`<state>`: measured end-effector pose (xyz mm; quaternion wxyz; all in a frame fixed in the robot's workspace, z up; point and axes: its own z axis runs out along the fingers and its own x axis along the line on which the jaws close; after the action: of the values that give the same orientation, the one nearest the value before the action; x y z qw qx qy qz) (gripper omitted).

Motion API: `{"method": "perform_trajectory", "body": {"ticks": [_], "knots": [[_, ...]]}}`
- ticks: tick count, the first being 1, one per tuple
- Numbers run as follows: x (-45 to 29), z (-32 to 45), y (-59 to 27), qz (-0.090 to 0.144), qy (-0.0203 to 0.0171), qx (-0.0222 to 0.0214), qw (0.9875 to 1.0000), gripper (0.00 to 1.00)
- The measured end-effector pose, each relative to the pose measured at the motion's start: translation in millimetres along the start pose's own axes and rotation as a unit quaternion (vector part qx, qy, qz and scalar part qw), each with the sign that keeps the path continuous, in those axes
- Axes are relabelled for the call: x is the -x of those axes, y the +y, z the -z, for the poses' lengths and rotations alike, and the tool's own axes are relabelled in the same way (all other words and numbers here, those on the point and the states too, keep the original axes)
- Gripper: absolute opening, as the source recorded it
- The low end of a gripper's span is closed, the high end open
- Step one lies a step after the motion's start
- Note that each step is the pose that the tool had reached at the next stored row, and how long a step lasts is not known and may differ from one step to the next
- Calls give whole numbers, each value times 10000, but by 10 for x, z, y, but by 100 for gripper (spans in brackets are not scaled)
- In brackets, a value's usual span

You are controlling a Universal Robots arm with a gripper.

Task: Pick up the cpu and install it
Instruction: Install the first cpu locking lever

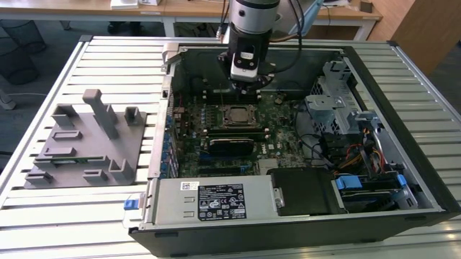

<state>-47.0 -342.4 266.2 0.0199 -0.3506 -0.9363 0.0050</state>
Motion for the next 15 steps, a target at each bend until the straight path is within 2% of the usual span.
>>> {"method": "perform_trajectory", "body": {"ticks": [5, 6, 7, 9, 15], "knots": [[-1, -1, -1, 453, -11, -16, 9990, 11], [-1, -2, -1, 559, -14, -21, 9984, 11], [-2, -3, -1, 730, -19, -27, 9973, 11], [-3, -4, -2, 896, -23, -33, 9960, 11], [-23, -10, -19, 1229, -31, -45, 9924, 11]]}}
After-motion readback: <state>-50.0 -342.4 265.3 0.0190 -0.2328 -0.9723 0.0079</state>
